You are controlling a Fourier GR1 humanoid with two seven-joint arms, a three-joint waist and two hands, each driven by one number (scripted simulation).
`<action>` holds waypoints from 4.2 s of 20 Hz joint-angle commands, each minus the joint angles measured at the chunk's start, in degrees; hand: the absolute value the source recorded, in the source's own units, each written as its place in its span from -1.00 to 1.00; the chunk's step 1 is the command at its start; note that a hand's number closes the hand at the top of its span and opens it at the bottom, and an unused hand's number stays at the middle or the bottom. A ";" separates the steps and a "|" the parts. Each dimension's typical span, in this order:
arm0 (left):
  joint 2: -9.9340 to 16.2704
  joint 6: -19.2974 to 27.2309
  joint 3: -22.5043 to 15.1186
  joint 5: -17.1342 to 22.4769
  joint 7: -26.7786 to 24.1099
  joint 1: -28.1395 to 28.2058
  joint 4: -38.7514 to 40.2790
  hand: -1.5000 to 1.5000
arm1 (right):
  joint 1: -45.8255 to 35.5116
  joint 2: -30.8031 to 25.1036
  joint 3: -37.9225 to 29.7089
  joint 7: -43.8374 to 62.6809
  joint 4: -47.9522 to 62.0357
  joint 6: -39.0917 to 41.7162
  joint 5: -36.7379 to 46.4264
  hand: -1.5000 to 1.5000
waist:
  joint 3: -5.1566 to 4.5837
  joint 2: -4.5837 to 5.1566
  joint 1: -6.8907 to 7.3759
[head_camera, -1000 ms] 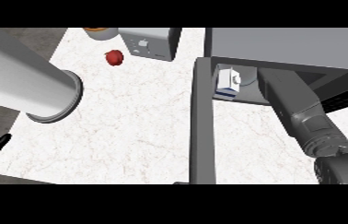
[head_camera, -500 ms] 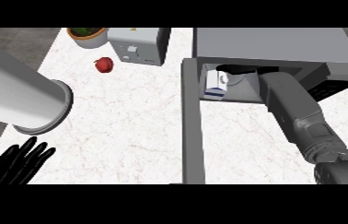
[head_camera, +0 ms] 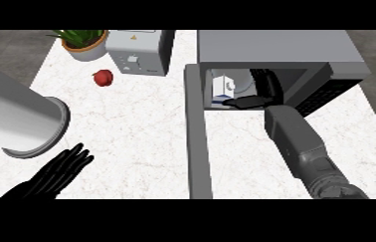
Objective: Pick up the milk, place it into the microwave and close the microwave
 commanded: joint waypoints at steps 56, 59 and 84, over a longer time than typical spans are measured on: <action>-0.57 75.82 -71.74 -14.31 -18.99 -44.32 45.75 1.00 | 77.71 -14.88 16.65 21.12 -101.32 27.43 -30.65 -1.00 | -0.33 0.78 -8.65; -0.56 78.75 -69.16 -10.47 -20.26 -47.69 47.24 1.00 | 76.89 -14.25 19.06 24.40 -103.95 25.94 -31.35 -1.00 | -0.49 1.54 -9.25; -0.65 86.68 -60.24 13.27 -27.59 -70.43 66.66 1.00 | 76.71 -18.47 17.36 36.28 -115.39 20.16 -40.65 -1.00 | -0.24 3.56 -13.91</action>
